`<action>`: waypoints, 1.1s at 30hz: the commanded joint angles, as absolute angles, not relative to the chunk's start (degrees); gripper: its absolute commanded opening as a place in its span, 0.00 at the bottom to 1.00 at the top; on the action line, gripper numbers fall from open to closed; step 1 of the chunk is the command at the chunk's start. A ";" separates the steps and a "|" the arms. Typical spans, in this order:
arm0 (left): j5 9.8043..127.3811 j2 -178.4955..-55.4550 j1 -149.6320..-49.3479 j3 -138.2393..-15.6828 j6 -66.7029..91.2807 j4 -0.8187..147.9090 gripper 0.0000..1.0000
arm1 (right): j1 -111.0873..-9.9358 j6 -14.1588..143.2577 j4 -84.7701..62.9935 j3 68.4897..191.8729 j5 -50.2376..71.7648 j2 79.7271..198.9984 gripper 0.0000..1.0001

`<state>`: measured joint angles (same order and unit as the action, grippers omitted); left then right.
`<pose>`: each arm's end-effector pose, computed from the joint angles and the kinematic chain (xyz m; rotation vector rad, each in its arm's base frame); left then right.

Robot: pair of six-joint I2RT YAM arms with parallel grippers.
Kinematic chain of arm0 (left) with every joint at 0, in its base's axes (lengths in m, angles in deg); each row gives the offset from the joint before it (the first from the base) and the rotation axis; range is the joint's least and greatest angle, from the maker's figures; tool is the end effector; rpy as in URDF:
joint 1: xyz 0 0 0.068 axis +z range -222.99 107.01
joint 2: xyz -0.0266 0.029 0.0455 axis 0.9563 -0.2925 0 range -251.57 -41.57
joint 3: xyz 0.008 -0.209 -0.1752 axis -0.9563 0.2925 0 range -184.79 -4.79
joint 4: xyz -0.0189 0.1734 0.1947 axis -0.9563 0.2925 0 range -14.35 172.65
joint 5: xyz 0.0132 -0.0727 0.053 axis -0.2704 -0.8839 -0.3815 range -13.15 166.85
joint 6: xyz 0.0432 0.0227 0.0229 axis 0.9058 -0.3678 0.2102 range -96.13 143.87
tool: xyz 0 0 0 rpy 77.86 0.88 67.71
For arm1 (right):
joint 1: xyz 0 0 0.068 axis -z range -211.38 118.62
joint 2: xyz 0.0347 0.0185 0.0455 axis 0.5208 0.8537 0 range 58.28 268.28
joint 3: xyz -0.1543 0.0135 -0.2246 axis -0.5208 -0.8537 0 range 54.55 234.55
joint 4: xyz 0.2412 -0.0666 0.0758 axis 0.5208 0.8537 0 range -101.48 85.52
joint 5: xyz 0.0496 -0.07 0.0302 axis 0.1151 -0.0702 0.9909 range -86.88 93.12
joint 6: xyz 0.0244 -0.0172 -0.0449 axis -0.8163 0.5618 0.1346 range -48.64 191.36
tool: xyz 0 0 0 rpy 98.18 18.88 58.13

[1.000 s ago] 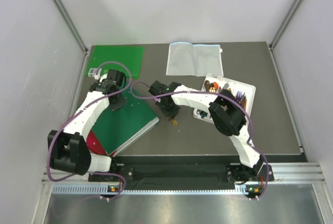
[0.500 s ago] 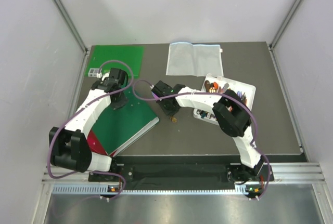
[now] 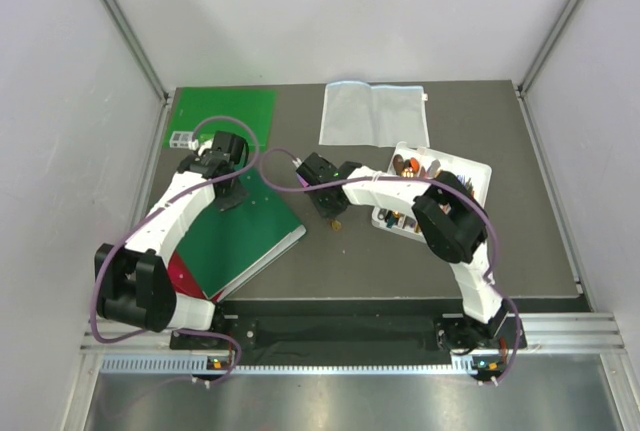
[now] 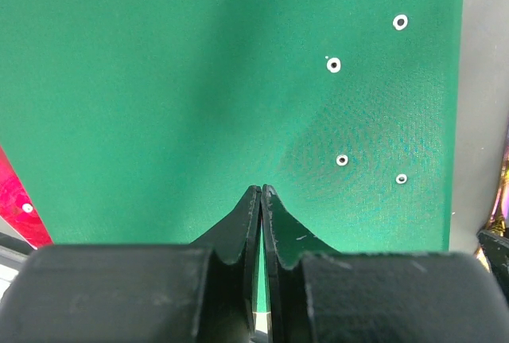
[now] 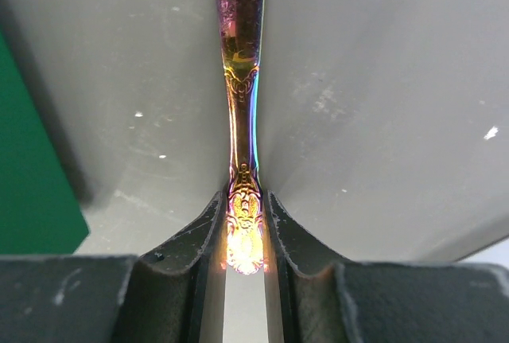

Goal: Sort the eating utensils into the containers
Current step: Pick up the knife at the center of the board, then place the knife in the storage box.

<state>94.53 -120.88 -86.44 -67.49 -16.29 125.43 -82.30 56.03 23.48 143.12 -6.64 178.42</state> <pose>0.2613 -0.0514 0.2615 -0.6923 2.5448 0.1175 0.2798 0.3347 0.1646 -0.7807 2.5902 0.1136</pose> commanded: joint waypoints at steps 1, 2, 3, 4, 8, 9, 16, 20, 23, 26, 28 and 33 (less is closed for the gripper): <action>95.49 -120.49 -86.79 -68.42 -16.65 125.75 0.08 | -80.78 56.77 28.15 139.98 -10.24 178.96 0.00; 95.49 -120.49 -86.79 -68.42 -16.74 125.66 0.08 | -80.78 56.77 28.50 140.15 -10.15 178.87 0.00; 95.40 -120.58 -86.79 -68.25 -16.74 125.66 0.08 | -80.78 56.60 29.03 140.15 -9.97 178.35 0.00; 95.40 -120.58 -86.79 -68.25 -16.74 125.57 0.08 | -80.69 56.60 29.29 140.24 -9.97 178.25 0.00; 95.22 -120.67 -86.96 -67.72 -16.82 125.31 0.08 | -80.69 56.77 31.31 140.94 -10.06 177.11 0.00; 95.22 -120.67 -86.97 -67.72 -16.82 125.31 0.08 | -80.52 56.86 32.02 141.73 -9.97 176.85 0.00; 95.05 -120.58 -87.14 -67.55 -17.00 124.96 0.08 | -79.99 55.98 35.10 143.67 -10.06 174.13 0.00; 94.78 -121.11 -87.23 -67.63 -17.00 124.69 0.08 | -79.46 55.98 35.97 144.28 -10.15 173.16 0.00; 94.87 -121.20 -87.32 -67.72 -16.91 124.69 0.08 | -79.20 56.07 36.33 144.46 -10.32 172.72 0.00; 94.87 -121.11 -87.32 -67.63 -16.83 124.60 0.08 | -79.02 55.98 36.68 145.07 -10.41 172.02 0.00; 94.87 -121.29 -87.40 -67.72 -16.91 124.60 0.08 | -78.93 56.07 36.77 145.42 -10.59 171.75 0.00; 94.70 -121.46 -87.58 -67.72 -16.91 124.43 0.08 | -78.58 56.25 37.82 147.18 -10.94 171.49 0.00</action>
<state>94.46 -121.36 -87.14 -67.47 -16.53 125.34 -79.46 55.99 36.81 143.12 -9.50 175.77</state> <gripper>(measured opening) 0.081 0.193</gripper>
